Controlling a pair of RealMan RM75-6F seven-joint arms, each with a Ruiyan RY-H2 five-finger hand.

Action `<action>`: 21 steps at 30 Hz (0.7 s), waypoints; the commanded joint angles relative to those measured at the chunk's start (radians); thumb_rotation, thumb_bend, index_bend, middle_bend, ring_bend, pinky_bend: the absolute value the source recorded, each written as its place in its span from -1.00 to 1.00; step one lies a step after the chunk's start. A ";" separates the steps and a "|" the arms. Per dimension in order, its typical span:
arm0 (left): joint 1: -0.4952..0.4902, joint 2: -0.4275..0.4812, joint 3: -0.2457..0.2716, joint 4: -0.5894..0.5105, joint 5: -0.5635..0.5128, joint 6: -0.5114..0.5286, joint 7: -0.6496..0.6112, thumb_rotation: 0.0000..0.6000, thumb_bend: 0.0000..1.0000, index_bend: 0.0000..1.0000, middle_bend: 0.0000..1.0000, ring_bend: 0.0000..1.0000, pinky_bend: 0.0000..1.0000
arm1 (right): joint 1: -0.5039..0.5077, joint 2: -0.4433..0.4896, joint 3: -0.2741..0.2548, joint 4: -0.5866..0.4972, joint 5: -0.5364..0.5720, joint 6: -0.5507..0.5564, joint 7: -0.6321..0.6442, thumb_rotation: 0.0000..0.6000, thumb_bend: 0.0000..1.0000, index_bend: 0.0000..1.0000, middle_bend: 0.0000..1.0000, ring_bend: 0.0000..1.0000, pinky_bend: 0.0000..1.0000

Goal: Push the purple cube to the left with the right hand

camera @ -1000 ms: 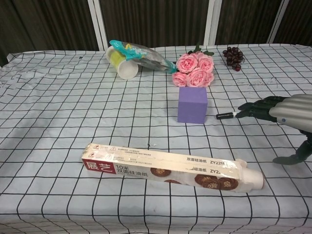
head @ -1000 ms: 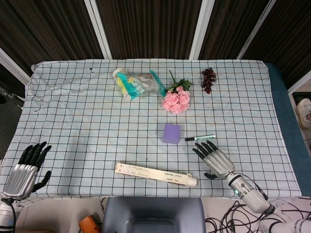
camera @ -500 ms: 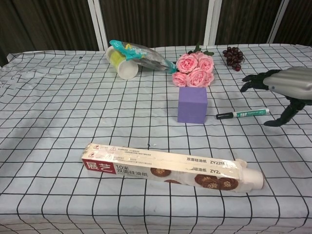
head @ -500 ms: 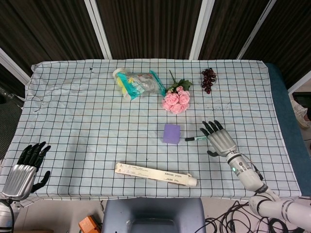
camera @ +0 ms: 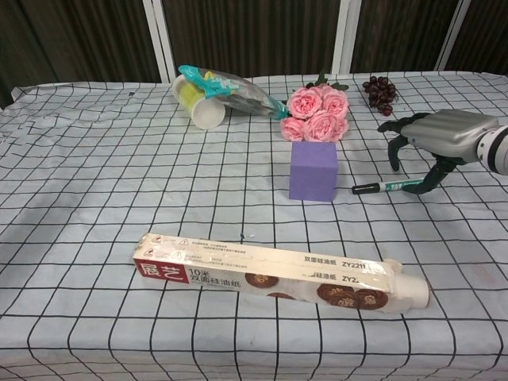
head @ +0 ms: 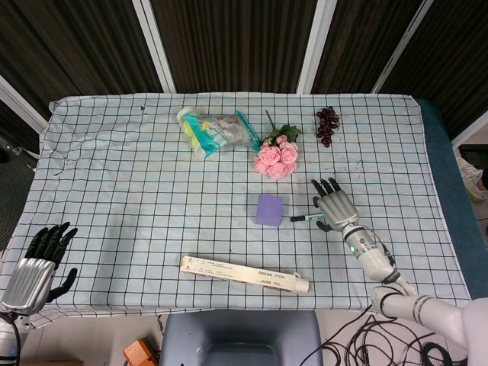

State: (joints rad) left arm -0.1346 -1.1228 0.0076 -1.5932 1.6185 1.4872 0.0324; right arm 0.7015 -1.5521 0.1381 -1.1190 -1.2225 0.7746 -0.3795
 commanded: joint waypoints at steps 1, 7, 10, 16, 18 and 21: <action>0.005 0.001 0.001 0.000 0.002 0.009 -0.003 1.00 -0.16 -1.00 -1.00 -1.00 -0.86 | 0.009 -0.018 -0.006 0.024 0.000 -0.010 0.013 1.00 -0.14 0.13 -0.71 -0.98 -0.93; 0.010 0.004 -0.001 0.002 -0.003 0.017 -0.014 1.00 -0.15 -1.00 -1.00 -1.00 -0.85 | 0.014 -0.034 -0.019 0.052 -0.010 -0.010 0.028 1.00 -0.10 0.23 -0.70 -0.94 -0.91; 0.012 0.006 -0.001 0.003 -0.002 0.019 -0.018 1.00 -0.15 -1.00 -1.00 -1.00 -0.86 | 0.016 -0.041 -0.024 0.062 -0.011 -0.012 0.030 1.00 -0.09 0.29 -0.69 -0.93 -0.91; 0.011 0.005 0.000 0.003 0.000 0.017 -0.018 1.00 -0.16 -1.00 -1.00 -1.00 -0.85 | 0.021 -0.050 -0.028 0.073 -0.011 -0.012 0.032 1.00 -0.08 0.34 -0.67 -0.90 -0.89; 0.011 0.006 0.000 0.003 0.000 0.017 -0.018 1.00 -0.16 -1.00 -1.00 -1.00 -0.85 | 0.022 -0.051 -0.028 0.075 -0.010 -0.010 0.034 1.00 -0.06 0.35 -0.66 -0.89 -0.88; 0.012 0.006 0.000 0.003 0.000 0.017 -0.018 1.00 -0.15 -1.00 -1.00 -1.00 -0.85 | 0.022 -0.051 -0.029 0.077 -0.008 -0.011 0.035 1.00 -0.04 0.38 -0.63 -0.87 -0.85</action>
State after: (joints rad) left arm -0.1229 -1.1172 0.0072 -1.5901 1.6185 1.5047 0.0141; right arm 0.7239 -1.6035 0.1087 -1.0413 -1.2308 0.7637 -0.3443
